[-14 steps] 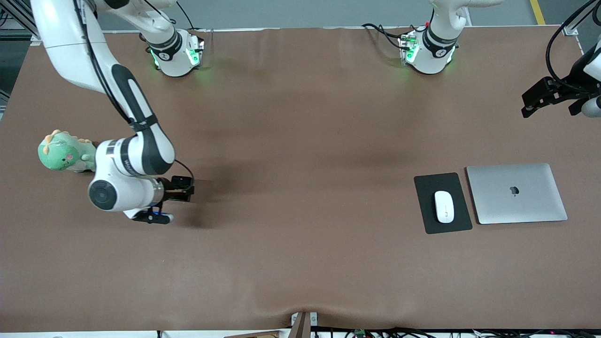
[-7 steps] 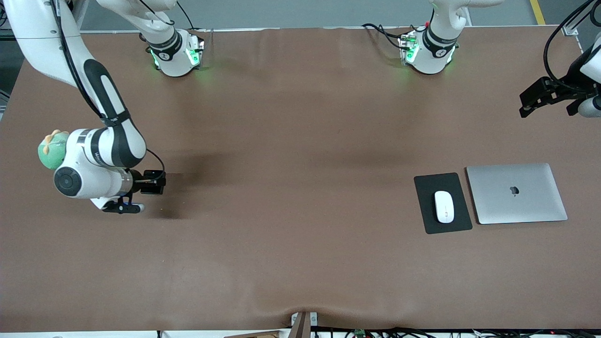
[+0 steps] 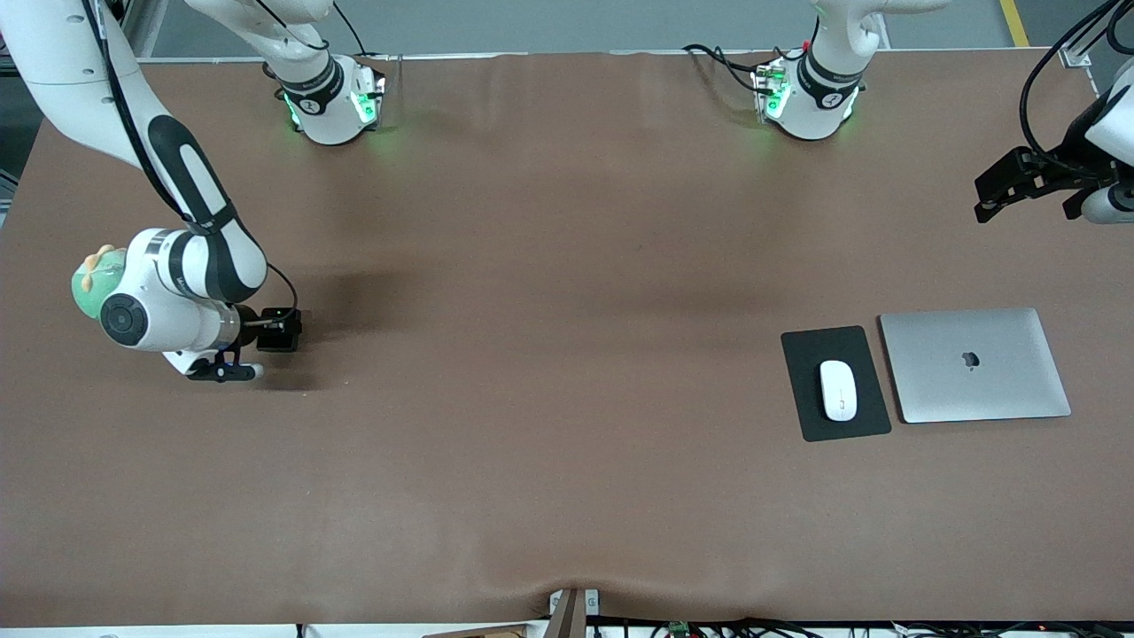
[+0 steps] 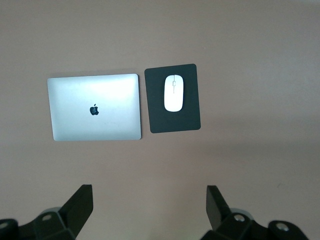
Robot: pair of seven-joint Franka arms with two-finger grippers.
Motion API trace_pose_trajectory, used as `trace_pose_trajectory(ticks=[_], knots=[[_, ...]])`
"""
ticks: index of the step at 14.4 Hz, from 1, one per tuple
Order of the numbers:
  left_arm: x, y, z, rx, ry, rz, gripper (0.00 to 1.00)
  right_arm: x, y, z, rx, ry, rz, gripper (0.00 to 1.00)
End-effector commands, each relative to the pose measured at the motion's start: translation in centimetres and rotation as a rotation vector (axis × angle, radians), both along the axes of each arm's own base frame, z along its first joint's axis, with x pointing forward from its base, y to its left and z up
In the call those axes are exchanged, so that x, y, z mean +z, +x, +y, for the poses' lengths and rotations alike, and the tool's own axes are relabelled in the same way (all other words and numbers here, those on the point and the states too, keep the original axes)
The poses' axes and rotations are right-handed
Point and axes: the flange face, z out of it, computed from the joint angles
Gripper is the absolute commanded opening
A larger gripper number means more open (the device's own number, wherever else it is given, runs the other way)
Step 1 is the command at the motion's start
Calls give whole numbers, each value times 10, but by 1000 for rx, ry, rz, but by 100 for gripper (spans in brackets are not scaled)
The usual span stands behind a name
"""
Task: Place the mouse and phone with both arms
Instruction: 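Carry the black phone with the right gripper toward the green plush toy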
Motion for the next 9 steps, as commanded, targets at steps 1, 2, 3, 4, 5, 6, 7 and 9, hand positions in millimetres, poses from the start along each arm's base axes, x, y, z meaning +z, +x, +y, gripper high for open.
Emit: trace_pose_trajectory(ticks=[1,2,3,4,5,6,7,9], knots=[[2,-3,-2,-25,-5,4,100,10,-27,-4,24,-3,-27,0],[2,-3,-3,-18,-10,5,100,6,-34,-6,26,-8,-24,0],[2,-3,-4,-13,-10,5,100,5,-37,-12,20,-11,-23,0],[3,-3,-8,-18,-12,2,100,3,-40,-13,18,-11,-17,0],[2,-3,-9,-20,-12,3,100,0,-42,-13,21,-12,-23,0],[1,-2,-9,-18,-12,3,100,-3,-45,-14,26,-10,-22,0],[1,-2,-9,-18,-12,2,100,-2,-44,-18,22,-10,-24,4],[-3,1,-10,-20,-10,8,100,-2,-42,-22,22,-11,-25,59]])
